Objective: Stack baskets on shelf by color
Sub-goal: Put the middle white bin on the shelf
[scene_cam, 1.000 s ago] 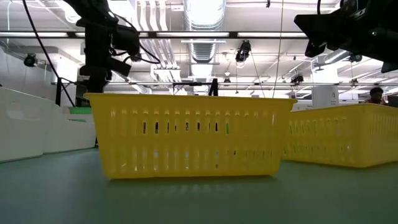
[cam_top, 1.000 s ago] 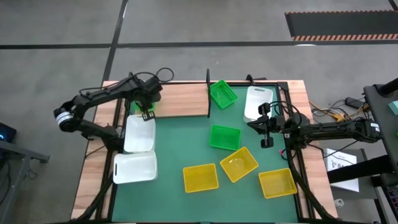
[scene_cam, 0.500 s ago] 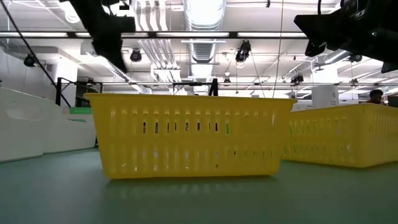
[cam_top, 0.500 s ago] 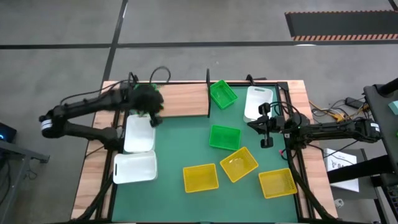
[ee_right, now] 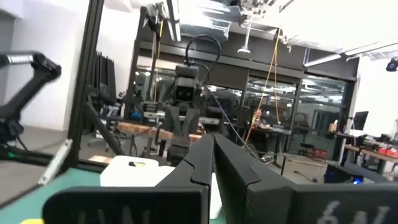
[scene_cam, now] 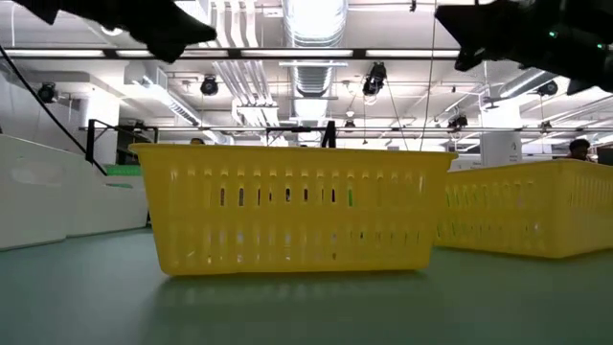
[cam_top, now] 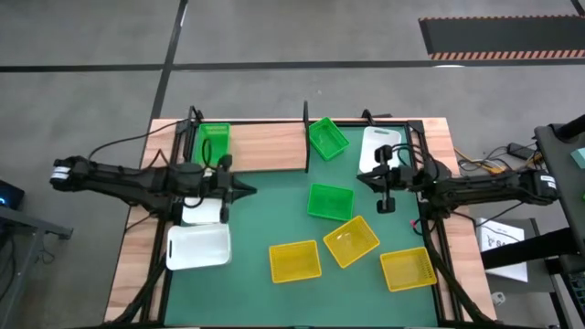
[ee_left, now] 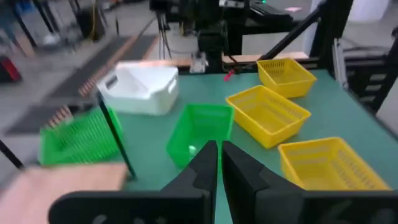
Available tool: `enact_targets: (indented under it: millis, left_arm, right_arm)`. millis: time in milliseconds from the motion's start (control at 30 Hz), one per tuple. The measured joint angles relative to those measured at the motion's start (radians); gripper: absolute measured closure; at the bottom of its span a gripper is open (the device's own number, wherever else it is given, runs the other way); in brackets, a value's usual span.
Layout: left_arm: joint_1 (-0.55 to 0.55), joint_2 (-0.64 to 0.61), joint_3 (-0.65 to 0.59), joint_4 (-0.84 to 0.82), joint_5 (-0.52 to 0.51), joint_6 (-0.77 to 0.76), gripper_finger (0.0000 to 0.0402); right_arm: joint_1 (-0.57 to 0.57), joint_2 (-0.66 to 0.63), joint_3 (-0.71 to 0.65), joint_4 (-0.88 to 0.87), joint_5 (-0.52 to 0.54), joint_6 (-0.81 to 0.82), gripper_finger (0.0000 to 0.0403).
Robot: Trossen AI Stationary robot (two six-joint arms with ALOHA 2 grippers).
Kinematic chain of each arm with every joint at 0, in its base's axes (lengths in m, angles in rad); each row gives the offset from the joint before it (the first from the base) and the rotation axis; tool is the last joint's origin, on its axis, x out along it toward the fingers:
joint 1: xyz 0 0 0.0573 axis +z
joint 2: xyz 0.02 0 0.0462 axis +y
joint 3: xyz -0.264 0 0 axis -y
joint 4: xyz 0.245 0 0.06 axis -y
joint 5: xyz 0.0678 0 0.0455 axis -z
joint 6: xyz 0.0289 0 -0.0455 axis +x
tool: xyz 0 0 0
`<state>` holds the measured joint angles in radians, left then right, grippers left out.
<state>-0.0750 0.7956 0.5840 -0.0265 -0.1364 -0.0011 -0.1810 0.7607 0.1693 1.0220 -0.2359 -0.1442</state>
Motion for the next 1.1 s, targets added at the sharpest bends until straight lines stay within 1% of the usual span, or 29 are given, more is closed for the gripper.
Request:
enact_targets:
  millis: [100, 133, 200, 333, 467, 567, 633, 733, 800, 867, 967, 1100]
  left_arm:
    - [0.000, 0.001, -0.006, -0.059, 0.000, -0.166, 0.0395]
    - [-0.001, 0.004, 0.001, -0.105, 0.004, -0.219, 0.0395]
    - [-0.013, 0.018, 0.029, -0.247, 0.017, -0.316, 0.0395]
    - [-0.055, 0.084, 0.129, -0.600, 0.033, -0.460, 0.0395]
    - [-0.086, 0.183, 0.237, -0.931, 0.108, -0.511, 0.0395]
    - [-0.088, 0.249, 0.268, -1.078, 0.120, -0.565, 0.0395]
    - [-0.086, 0.287, 0.274, -1.136, 0.151, -0.558, 0.0395]
    - [-0.088, 0.316, 0.277, -1.181, 0.209, -0.474, 0.0392]
    - [-0.088, 0.322, 0.277, -1.183, 0.211, -0.423, 0.0382]
    - [-0.087, 0.320, 0.277, -1.189, 0.213, -0.389, 0.0367]
    - [-0.087, 0.301, 0.277, -1.189, 0.258, -0.387, 0.0340]
    - [-0.095, 0.274, 0.276, -1.188, 0.274, -0.385, 0.0298]
  right_arm:
    - [0.000, 0.062, 0.046, -0.003, -0.002, -0.050, 0.0394]
    - [0.000, 0.078, 0.059, -0.003, -0.002, -0.056, 0.0394]
    - [0.000, 0.107, 0.084, -0.013, -0.003, -0.063, 0.0394]
    - [0.000, 0.135, 0.136, -0.089, -0.003, -0.072, 0.0394]
    - [0.000, 0.137, 0.190, -0.239, -0.003, -0.084, 0.0394]
    - [0.000, 0.137, 0.228, -0.359, -0.003, -0.084, 0.0394]
    - [0.000, 0.138, 0.242, -0.392, -0.003, -0.085, 0.0394]
    - [0.000, 0.137, 0.243, -0.393, -0.003, -0.090, 0.0394]
    - [0.000, 0.133, 0.243, -0.395, -0.003, -0.092, 0.0394]
    - [0.000, 0.131, 0.243, -0.392, -0.003, -0.092, 0.0394]
    - [0.000, 0.131, 0.243, -0.394, -0.003, -0.091, 0.0394]
    - [0.000, 0.131, 0.242, -0.405, -0.003, -0.085, 0.0394]
